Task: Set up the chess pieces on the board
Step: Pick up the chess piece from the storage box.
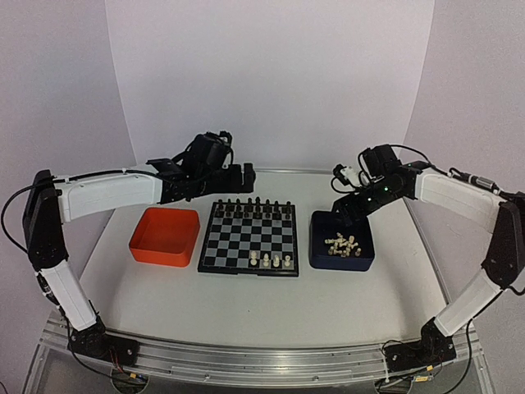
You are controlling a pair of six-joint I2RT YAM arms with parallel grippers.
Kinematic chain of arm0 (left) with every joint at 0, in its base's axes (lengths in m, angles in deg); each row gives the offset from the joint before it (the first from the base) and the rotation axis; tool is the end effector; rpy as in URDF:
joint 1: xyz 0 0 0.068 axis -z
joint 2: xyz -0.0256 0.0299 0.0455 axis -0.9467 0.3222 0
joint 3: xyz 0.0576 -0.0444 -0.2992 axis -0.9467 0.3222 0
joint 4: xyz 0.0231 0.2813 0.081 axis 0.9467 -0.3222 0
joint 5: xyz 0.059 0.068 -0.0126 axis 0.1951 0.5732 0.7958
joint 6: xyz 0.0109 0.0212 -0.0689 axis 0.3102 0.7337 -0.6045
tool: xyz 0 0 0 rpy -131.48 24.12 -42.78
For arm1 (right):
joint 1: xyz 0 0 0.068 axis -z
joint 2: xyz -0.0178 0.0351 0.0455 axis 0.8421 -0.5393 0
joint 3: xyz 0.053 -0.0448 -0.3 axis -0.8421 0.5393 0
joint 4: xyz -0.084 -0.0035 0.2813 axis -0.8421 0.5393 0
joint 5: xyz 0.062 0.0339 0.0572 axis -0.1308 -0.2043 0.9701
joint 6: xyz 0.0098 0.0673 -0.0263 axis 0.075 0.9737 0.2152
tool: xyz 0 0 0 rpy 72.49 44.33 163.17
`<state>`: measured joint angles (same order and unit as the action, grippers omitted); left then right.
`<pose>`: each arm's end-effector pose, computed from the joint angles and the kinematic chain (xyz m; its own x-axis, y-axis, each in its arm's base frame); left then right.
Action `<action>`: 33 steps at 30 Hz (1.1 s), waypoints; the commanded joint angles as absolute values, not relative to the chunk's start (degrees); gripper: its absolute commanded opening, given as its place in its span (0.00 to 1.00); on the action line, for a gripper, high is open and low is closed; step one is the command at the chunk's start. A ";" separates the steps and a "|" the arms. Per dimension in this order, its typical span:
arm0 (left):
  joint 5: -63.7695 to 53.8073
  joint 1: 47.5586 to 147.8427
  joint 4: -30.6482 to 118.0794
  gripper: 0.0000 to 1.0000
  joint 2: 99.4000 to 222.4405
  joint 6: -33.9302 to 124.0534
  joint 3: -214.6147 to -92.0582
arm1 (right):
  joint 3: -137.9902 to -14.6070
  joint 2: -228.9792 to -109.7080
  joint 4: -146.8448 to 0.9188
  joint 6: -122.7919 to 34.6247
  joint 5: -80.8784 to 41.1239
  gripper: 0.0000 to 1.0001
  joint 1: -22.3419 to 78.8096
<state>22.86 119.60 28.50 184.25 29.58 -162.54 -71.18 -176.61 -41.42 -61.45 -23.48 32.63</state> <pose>0.3224 -0.3327 0.3176 -0.5332 -0.0452 -0.8448 0.3034 0.9219 -0.2408 0.3449 0.1637 0.2822 -0.5998 -0.4774 -0.6421 -0.5781 0.8134 -0.0647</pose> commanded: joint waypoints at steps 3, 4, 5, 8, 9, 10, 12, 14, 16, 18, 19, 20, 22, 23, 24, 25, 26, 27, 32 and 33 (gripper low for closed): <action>15.34 111.57 33.61 1.00 186.35 32.85 -168.06 | -81.50 -185.87 -29.61 -72.37 -17.22 0.95 35.00; 13.60 110.06 33.50 1.00 187.42 32.91 -169.47 | -83.64 -187.63 -27.80 -73.04 -17.09 0.94 35.45; 11.69 108.84 33.25 1.00 188.46 32.76 -170.85 | -85.85 -189.19 -26.13 -73.69 -17.38 0.93 35.73; 7.25 105.84 31.27 1.00 192.01 31.90 -176.09 | -92.09 -193.73 -20.52 -75.22 -18.77 0.90 36.25; 6.33 105.26 29.77 1.00 193.34 31.55 -178.37 | -93.41 -194.75 -19.24 -75.49 -19.13 0.88 36.22; 5.41 104.76 27.88 1.00 194.91 31.37 -180.30 | -94.31 -195.76 -18.39 -75.95 -19.37 0.87 36.21; 4.35 104.19 26.01 1.00 196.77 31.82 -183.70 | -94.72 -196.51 -17.73 -77.44 -19.71 0.85 36.21; 4.42 103.97 25.34 1.00 198.25 32.32 -185.14 | -94.89 -197.33 -17.65 -78.64 -20.04 0.82 36.19; 4.38 103.84 25.46 1.00 199.29 32.31 -185.96 | -95.26 -198.23 -17.51 -79.74 -20.25 0.76 36.22; 4.33 103.77 26.18 1.00 199.89 32.22 -185.89 | -95.44 -199.01 -17.45 -81.82 -20.46 0.72 36.19; 4.22 103.80 26.44 1.00 200.01 32.20 -185.82 | -95.69 -199.52 -17.52 -82.65 -20.82 0.69 36.18; 4.09 103.81 26.70 1.00 200.16 32.26 -185.69 | -96.05 -200.12 -17.48 -83.57 -21.17 0.67 36.18; 3.99 103.81 27.39 1.00 200.29 32.61 -185.01 | -96.70 -201.27 -17.51 -85.75 -21.50 0.64 36.21; 4.17 103.81 27.75 1.00 200.21 32.73 -184.27 | -97.03 -201.94 -17.51 -86.89 -21.41 0.62 36.21; 4.19 103.79 28.22 1.00 200.08 32.78 -183.54 | -97.52 -202.59 -17.49 -87.60 -21.15 0.61 36.21; 4.16 103.79 28.77 1.00 199.90 32.78 -182.82 | -97.95 -203.28 -17.50 -88.26 -20.91 0.60 36.20; 3.99 103.81 29.37 1.00 199.63 32.62 -181.92 | -98.30 -204.01 -17.54 -88.75 -20.77 0.60 36.21; 3.77 103.81 29.96 1.00 199.31 32.38 -180.93 | -98.67 -204.61 -17.57 -89.14 -20.75 0.59 36.23; 3.63 103.81 33.80 1.00 197.58 31.29 -176.00 | -99.21 -206.34 -17.61 -90.08 -20.39 0.56 36.22; 3.66 103.81 33.97 1.00 197.52 30.97 -175.65 | -99.18 -206.63 -17.61 -90.09 -20.01 0.55 36.23</action>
<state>4.30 103.76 30.30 200.34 31.50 -178.20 -97.13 -205.44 -18.59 -87.94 -21.23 36.24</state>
